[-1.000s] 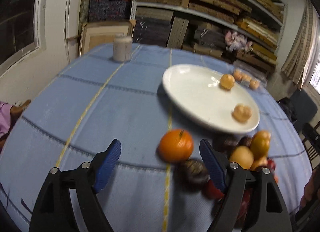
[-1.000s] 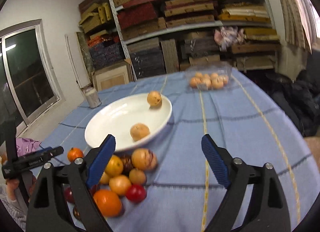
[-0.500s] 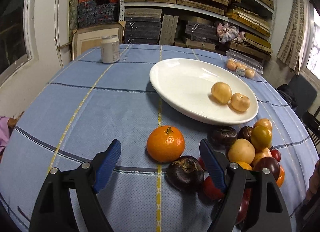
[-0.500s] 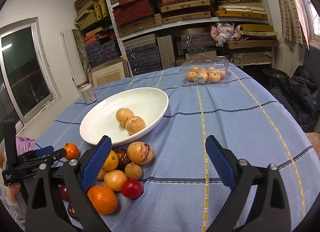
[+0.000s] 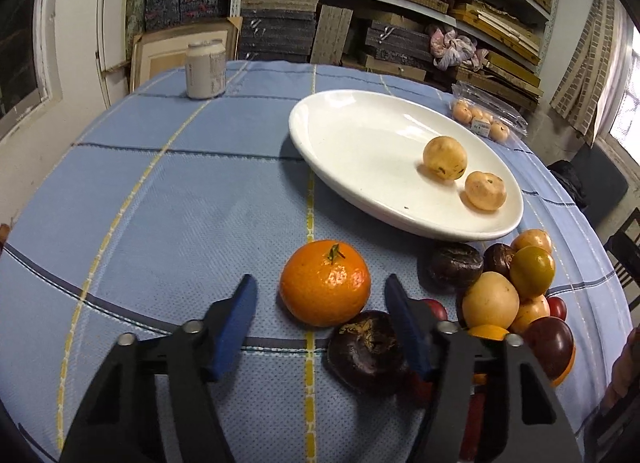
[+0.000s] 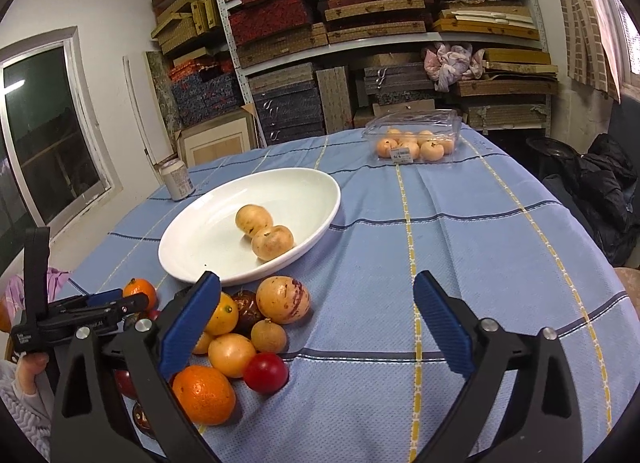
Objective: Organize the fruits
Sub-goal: 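Close the left tool around the orange tangerine, then grasp a yellow-orange fruit with the right tool while the left tool holds the tangerine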
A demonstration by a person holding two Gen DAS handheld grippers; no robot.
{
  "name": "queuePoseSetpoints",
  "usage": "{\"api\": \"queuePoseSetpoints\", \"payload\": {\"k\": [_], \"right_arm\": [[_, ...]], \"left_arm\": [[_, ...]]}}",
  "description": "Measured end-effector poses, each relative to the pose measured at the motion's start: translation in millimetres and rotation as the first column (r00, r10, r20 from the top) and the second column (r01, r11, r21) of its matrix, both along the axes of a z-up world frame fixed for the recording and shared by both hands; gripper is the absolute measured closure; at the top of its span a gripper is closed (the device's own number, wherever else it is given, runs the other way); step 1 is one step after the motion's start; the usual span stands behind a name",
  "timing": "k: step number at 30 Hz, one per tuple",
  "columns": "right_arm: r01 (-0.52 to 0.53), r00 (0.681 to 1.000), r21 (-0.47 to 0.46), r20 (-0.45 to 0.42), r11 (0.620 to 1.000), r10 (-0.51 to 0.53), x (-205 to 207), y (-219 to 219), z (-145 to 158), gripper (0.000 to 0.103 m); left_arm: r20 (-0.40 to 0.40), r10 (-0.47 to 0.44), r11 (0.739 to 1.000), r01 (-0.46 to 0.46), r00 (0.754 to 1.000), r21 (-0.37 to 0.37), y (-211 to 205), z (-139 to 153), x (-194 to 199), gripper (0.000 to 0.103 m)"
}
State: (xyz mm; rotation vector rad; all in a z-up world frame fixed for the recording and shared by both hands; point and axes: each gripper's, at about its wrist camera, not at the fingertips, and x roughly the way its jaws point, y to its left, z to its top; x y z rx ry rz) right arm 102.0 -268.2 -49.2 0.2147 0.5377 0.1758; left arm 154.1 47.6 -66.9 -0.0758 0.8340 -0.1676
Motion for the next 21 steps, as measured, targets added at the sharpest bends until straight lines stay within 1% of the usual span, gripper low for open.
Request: {"api": "queuePoseSetpoints", "payload": {"k": [3, 6, 8, 11, 15, 17, 19, 21], "right_arm": [[-0.004, 1.0, -0.008, -0.006, 1.0, 0.004, 1, 2, -2, 0.008], [-0.013, 1.0, -0.014, -0.009, 1.0, 0.012, 1, 4, -4, 0.008], [-0.027, 1.0, -0.015, -0.013, 1.0, 0.027, 3, 6, -5, 0.008], [-0.045, 0.998, -0.02, -0.034, 0.999, 0.045, 9, 12, -6, 0.008], [-0.097, 0.993, -0.103, -0.083, 0.99, 0.088, 23, 34, -9, 0.008], [-0.116, 0.99, -0.143, -0.093, 0.983, 0.103, 28, 44, -10, 0.01], [-0.132, 0.987, -0.18, -0.11, 0.975, 0.114, 34, 52, -13, 0.02], [-0.135, 0.987, -0.16, -0.106, 0.978, 0.119, 36, 50, -14, 0.022]], "left_arm": [[-0.021, 0.001, 1.0, -0.001, 1.0, -0.022, 3, -3, 4, 0.048], [-0.019, 0.003, 1.0, -0.004, 1.0, -0.025, 3, -3, 6, 0.049], [-0.016, -0.001, 1.0, 0.001, 1.0, -0.022, 2, -3, 8, 0.055], [-0.016, -0.003, 1.0, 0.003, 1.0, -0.024, 2, -3, 9, 0.056], [-0.016, 0.002, 1.0, -0.002, 1.0, -0.023, 2, -3, 11, 0.056], [-0.017, 0.003, 1.0, -0.003, 1.0, -0.023, 2, -3, 11, 0.056], [-0.018, 0.002, 1.0, -0.003, 1.0, -0.021, 2, -3, 10, 0.056], [-0.019, 0.001, 1.0, -0.001, 1.0, -0.021, 1, -3, 8, 0.056]]}}
